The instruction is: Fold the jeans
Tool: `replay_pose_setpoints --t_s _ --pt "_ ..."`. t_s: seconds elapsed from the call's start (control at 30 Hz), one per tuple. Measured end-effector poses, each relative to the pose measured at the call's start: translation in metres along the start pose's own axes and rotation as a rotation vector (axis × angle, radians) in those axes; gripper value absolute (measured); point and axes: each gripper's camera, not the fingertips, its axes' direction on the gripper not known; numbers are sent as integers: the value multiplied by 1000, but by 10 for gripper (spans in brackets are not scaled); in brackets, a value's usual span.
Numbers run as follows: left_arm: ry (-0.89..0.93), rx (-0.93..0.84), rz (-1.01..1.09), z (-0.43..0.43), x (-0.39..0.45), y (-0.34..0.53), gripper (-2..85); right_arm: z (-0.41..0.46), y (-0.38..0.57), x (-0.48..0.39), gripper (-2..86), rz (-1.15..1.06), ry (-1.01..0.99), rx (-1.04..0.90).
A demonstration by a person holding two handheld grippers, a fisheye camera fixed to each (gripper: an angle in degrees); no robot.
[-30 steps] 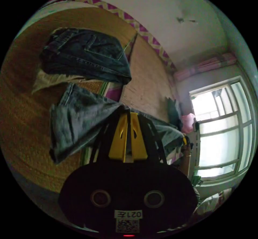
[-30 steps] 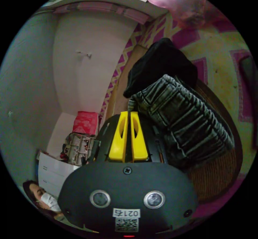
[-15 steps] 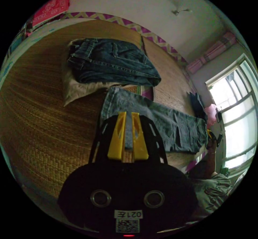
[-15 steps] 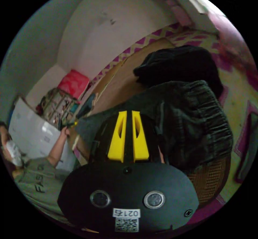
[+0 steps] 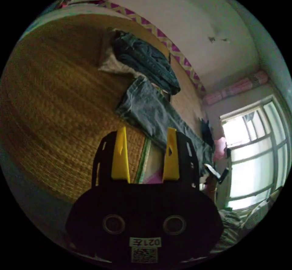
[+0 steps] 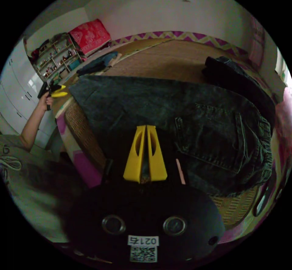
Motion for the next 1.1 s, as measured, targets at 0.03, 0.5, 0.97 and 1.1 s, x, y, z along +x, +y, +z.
replay_pose_setpoints --t_s 0.03,0.5,0.97,1.1 --pt "44 -3 -61 10 -7 8 148 -4 4 0 -5 24 -34 20" --pt "111 171 -265 85 16 53 1 -43 75 14 -6 194 -192 153" --pt "103 247 652 146 430 216 -8 -120 179 77 -6 364 -143 337" --pt "29 54 863 282 544 303 -8 -135 209 87 -6 379 -117 358"
